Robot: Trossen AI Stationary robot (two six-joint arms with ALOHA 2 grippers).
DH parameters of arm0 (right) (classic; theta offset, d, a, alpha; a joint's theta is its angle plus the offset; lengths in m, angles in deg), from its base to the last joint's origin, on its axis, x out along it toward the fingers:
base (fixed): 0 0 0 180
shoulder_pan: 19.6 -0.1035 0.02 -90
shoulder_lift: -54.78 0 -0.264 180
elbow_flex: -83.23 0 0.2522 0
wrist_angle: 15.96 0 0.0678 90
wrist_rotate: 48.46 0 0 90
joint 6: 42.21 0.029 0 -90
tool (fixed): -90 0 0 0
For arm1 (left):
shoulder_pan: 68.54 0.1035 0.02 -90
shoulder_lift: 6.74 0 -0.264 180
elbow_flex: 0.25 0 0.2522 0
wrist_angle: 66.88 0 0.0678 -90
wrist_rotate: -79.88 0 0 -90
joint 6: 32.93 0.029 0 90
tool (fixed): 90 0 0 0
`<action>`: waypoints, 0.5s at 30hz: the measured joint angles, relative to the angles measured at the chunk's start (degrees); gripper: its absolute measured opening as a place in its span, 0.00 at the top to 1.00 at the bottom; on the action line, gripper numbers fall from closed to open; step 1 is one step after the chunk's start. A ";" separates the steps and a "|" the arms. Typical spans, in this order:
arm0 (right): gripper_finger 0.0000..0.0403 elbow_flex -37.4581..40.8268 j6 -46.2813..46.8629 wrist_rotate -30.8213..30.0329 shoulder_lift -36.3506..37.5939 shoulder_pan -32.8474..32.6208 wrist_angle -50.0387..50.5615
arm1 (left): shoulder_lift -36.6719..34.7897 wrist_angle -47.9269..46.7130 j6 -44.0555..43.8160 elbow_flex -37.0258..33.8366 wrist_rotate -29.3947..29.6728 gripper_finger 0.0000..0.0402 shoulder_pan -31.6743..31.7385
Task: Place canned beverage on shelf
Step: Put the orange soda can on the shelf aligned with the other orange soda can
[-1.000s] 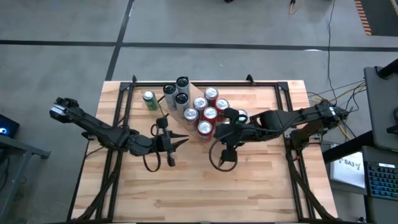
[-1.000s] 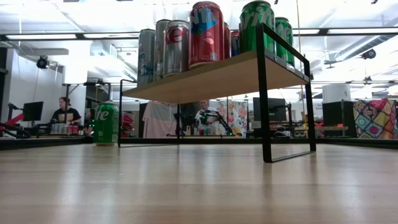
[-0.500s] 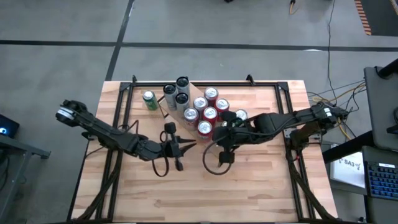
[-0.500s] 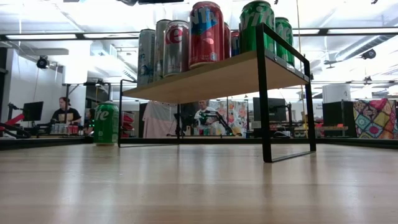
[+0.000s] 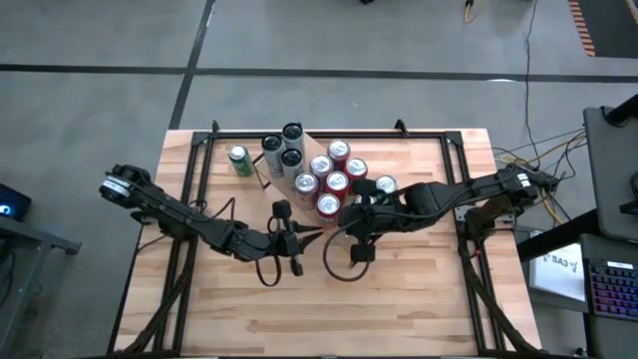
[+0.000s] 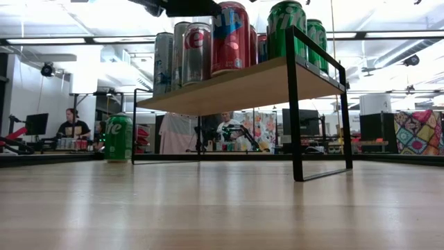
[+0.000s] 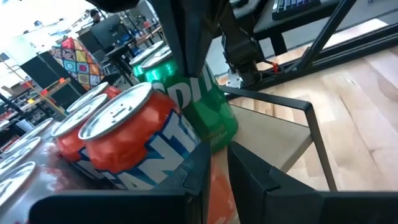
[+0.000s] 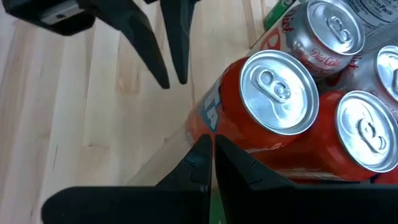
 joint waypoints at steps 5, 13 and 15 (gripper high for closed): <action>0.98 0.00 -0.08 -2.56 0.00 0.00 -0.08 | 0.67 1.01 -0.06 0.00 -0.07 0.91 0.75; 0.98 0.13 -0.94 -2.90 0.00 0.80 -0.19 | 0.67 0.80 -0.95 0.00 -0.07 0.91 1.63; 0.98 0.13 -1.38 -2.89 0.00 1.05 -0.21 | 0.67 0.82 -1.11 0.00 -0.04 0.91 1.87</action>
